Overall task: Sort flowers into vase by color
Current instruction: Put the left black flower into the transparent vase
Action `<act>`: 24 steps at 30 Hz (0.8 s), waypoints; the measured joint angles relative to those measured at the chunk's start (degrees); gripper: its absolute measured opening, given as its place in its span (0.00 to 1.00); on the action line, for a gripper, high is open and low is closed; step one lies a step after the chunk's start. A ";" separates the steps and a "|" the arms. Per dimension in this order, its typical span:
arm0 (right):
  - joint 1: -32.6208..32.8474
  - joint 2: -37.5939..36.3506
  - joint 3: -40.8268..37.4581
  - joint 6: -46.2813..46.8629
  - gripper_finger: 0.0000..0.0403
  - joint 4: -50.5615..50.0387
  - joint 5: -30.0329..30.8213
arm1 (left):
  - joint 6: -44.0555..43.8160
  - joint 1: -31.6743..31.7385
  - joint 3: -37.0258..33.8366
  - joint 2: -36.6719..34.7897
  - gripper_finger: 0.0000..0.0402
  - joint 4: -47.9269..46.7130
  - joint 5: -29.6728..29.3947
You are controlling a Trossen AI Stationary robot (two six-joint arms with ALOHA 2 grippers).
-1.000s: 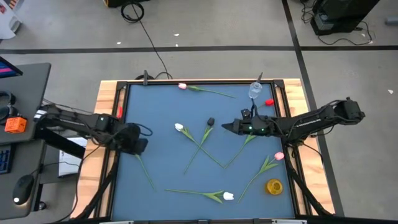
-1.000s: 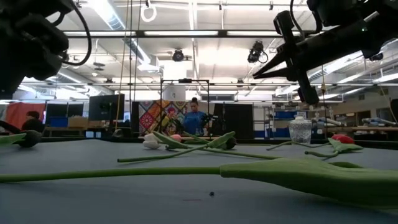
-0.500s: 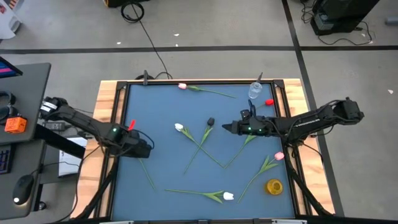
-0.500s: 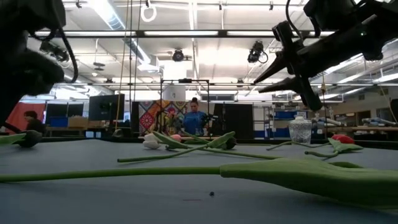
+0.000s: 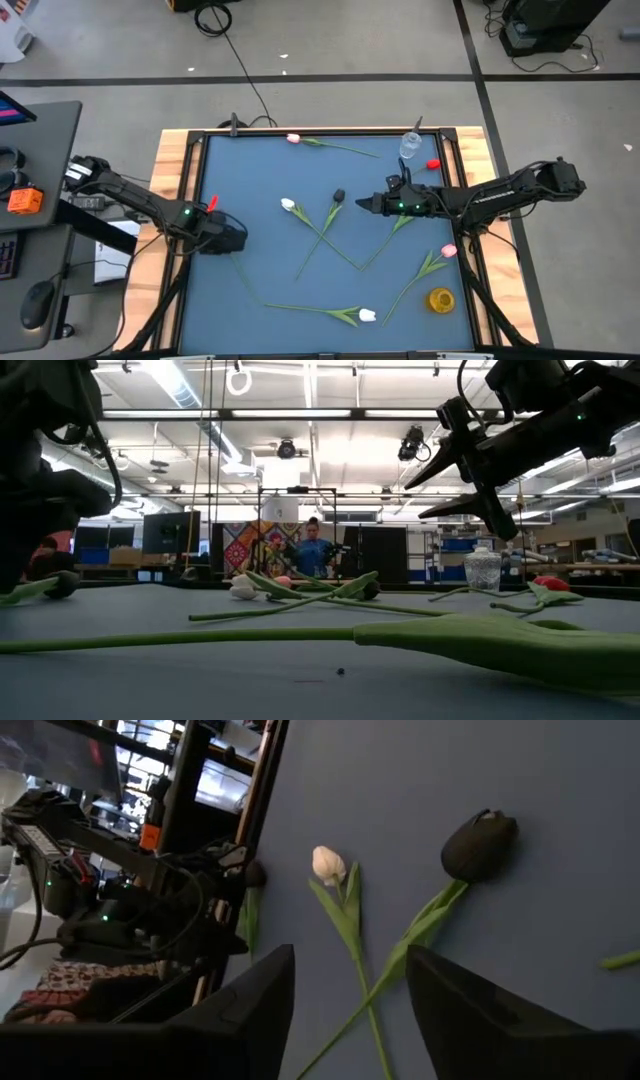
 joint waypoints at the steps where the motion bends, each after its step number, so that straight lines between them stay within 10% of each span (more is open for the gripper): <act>1: 0.00 0.00 0.00 0.00 0.50 0.02 0.00 | 0.00 0.00 0.00 0.00 0.39 -0.06 -0.88; 24: 0.02 0.00 -0.02 3.87 0.50 0.50 -4.15 | -2.08 0.09 1.73 1.69 0.39 -0.95 -6.57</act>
